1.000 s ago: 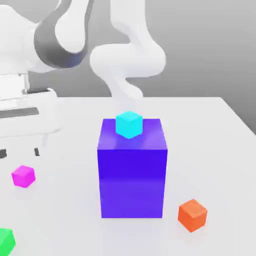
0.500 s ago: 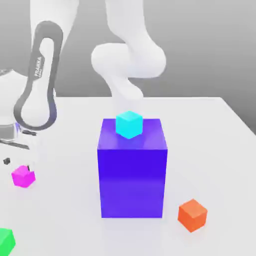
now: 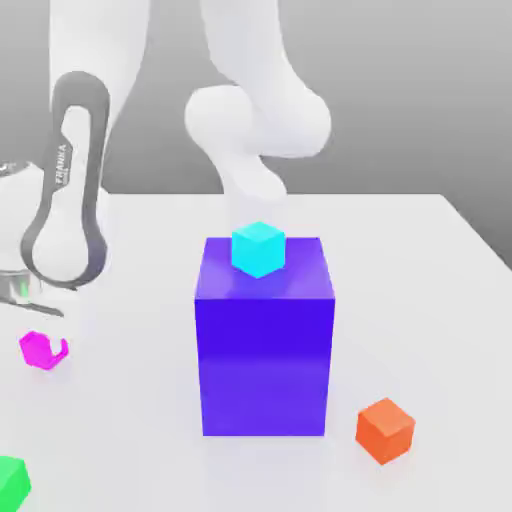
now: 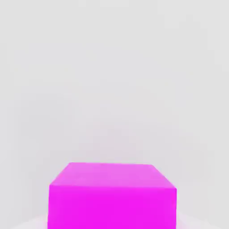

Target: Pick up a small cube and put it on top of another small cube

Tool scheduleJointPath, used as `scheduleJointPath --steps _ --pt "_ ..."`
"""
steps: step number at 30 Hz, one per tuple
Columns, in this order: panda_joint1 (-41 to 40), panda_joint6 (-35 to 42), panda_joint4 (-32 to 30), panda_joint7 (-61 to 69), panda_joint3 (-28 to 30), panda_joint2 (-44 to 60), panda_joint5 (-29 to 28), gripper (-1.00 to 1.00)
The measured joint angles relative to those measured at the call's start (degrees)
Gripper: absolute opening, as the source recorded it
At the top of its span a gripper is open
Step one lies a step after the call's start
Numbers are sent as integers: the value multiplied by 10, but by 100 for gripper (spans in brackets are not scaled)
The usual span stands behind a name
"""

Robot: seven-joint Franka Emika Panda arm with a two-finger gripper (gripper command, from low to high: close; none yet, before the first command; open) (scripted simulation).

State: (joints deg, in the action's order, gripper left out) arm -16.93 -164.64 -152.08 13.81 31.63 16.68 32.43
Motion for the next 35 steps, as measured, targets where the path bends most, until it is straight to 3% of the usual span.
scheduleJointPath --steps 5,7,20,24,25,31,35 --pt "60 32 -23 -87 84 -63 -116 -100" --pt "77 53 -4 -118 89 -65 -133 -100" --pt "175 227 267 -318 23 48 -128 -100" --pt "152 190 295 -296 -20 122 -74 -100" --pt "146 181 297 -290 -29 133 -64 100" --pt "144 177 298 -288 -33 139 -60 100" --pt "173 223 291 -322 6 81 -109 100"
